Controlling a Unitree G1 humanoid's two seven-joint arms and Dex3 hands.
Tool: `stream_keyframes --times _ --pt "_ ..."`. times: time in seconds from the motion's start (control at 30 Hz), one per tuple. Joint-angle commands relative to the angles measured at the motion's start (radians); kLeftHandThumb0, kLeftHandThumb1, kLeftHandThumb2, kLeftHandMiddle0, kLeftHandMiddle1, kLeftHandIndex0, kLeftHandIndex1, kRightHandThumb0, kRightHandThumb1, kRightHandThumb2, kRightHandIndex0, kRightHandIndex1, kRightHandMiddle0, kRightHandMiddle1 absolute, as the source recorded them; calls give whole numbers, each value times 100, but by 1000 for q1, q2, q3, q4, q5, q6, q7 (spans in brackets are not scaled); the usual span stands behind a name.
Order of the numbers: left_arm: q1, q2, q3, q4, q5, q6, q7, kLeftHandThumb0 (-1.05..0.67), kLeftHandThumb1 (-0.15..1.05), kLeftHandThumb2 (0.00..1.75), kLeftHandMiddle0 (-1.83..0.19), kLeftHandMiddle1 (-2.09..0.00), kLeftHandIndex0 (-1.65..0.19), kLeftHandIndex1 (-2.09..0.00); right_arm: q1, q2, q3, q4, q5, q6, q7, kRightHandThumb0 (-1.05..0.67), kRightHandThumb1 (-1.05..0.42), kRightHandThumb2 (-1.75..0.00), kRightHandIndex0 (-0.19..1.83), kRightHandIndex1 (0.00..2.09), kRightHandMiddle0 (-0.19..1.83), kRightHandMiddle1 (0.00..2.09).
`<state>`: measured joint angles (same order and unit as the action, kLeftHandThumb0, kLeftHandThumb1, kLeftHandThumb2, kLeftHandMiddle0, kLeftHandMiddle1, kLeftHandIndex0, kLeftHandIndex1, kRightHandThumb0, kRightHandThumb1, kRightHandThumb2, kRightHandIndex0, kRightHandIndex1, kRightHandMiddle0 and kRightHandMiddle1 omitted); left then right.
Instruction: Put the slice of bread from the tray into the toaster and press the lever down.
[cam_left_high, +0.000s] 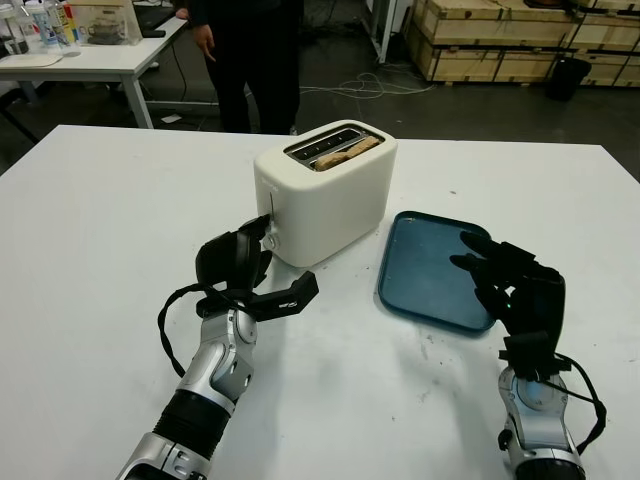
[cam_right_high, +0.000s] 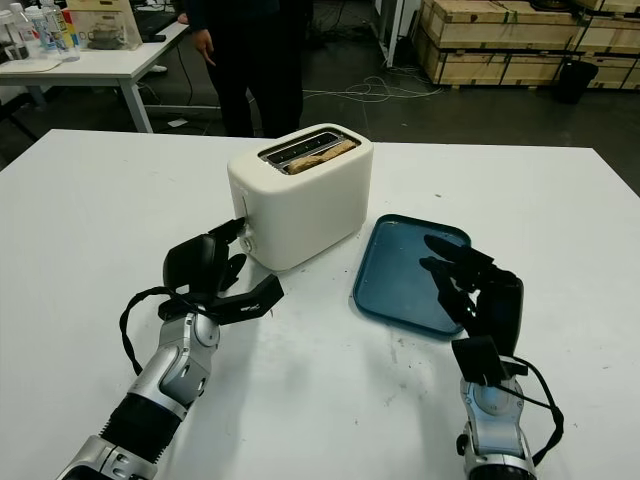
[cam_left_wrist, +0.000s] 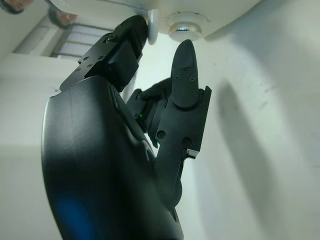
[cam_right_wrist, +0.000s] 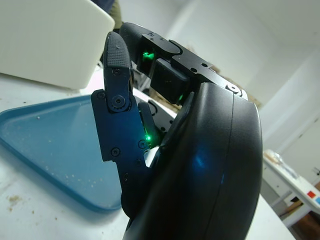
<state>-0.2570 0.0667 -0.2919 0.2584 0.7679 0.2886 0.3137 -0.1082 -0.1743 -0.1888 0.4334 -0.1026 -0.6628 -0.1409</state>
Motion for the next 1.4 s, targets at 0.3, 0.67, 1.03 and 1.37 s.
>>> stream_keyframes --times 0.3,0.67,1.03,1.37 --pt "147 20 18 -222 -114 -359 222 -33 92 34 -88 -173 -80 -1 -75 10 6 64 29 -9 -1 -53 -92 -22 111 28 110 1" --pt "158 45 109 -339 -99 -472 322 -34 92 19 -90 -175 -93 -7 -88 9 14 81 27 -24 3 -50 -92 -22 112 28 110 0" --pt "182 -7 197 -386 -314 -533 197 -52 92 20 -52 -158 -53 -106 -127 18 21 89 34 -4 -4 -54 -92 -23 113 31 111 0" --pt "187 -98 250 -200 -423 -647 229 -48 92 26 -63 -174 -44 -144 -209 9 25 147 32 -6 0 -54 -92 -23 116 36 115 2"
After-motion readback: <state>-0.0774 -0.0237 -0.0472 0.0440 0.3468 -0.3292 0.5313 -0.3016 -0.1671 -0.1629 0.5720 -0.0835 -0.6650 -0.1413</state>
